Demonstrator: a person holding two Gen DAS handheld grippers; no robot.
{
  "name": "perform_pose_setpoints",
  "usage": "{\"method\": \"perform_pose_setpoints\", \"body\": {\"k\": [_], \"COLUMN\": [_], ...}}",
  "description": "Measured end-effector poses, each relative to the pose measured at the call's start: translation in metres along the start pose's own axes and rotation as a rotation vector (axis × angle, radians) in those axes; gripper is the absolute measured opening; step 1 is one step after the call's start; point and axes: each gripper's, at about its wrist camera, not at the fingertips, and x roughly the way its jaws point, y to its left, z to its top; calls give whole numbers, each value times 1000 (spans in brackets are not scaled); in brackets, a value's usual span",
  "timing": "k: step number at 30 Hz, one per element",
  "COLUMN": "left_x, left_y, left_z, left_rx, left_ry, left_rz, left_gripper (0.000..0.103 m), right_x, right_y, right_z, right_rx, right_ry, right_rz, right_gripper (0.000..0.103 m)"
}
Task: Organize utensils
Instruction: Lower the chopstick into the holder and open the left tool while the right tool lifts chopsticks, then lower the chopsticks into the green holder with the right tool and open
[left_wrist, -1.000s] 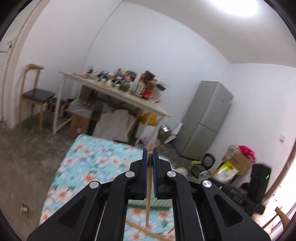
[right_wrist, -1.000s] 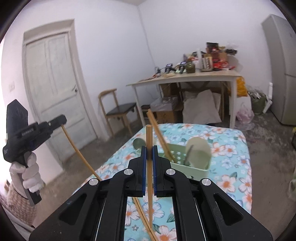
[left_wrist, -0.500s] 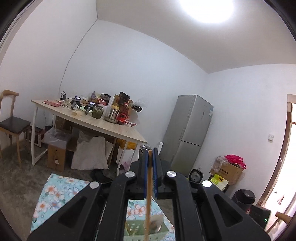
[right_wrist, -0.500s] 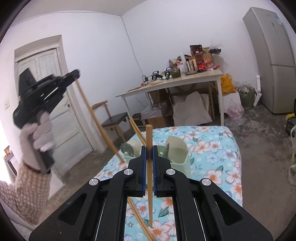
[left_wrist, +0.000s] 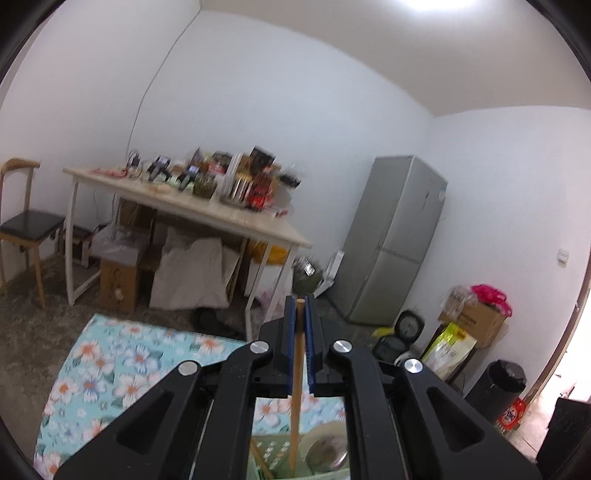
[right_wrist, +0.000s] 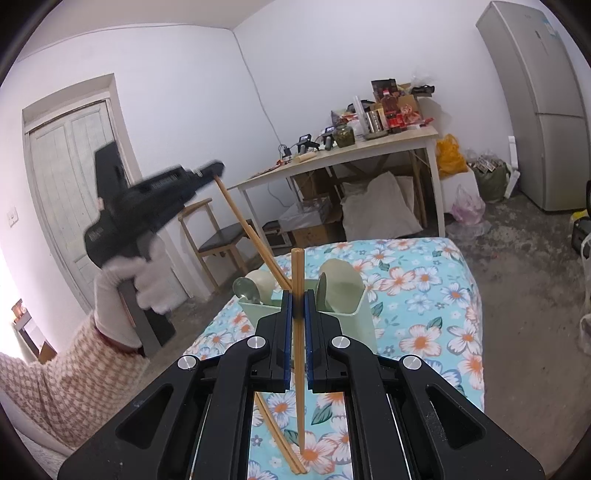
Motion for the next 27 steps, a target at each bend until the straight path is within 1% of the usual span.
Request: {"method": "perform_pose_setpoints", "body": {"k": [3, 4, 5, 6, 7, 11, 15, 17, 21, 23, 27], "left_x": [3, 2, 0, -2, -5, -23, -44, -56, -81, -90, -108], "left_y": [3, 3, 4, 3, 5, 8, 9, 10, 16, 20, 39], "left_z": [-14, -18, -22, -25, -28, -37, -40, -43, -53, -60, -85], "left_rx": [-12, -11, -13, -16, -20, -19, -6, -2, 7, 8, -20], "left_ry": [48, 61, 72, 78, 84, 83, 67, 57, 48, 56, 106], "left_rz": [1, 1, 2, 3, 2, 21, 38, 45, 74, 92, 143], "left_gripper": [6, 10, 18, 22, 28, 46, 55, 59, 65, 68, 70], "right_x": [0, -1, -1, -1, -1, -4, -9, -11, -16, -16, -10], "right_y": [0, 1, 2, 2, 3, 6, 15, 21, 33, 41, 60], "right_z": [0, 0, 0, 0, 0, 2, 8, 15, 37, 52, 85], "right_rx": [-2, -4, -6, -6, -4, -9, -27, -49, -100, -135, -208], "right_ry": [1, 0, 0, 0, -1, -9, -31, -50, -105, -140, -209], "right_rz": [1, 1, 1, 1, 1, 1, 5, 6, 17, 27, 47], "right_gripper": [4, 4, 4, 4, 4, 4, 4, 4, 4, 4, 4]}}
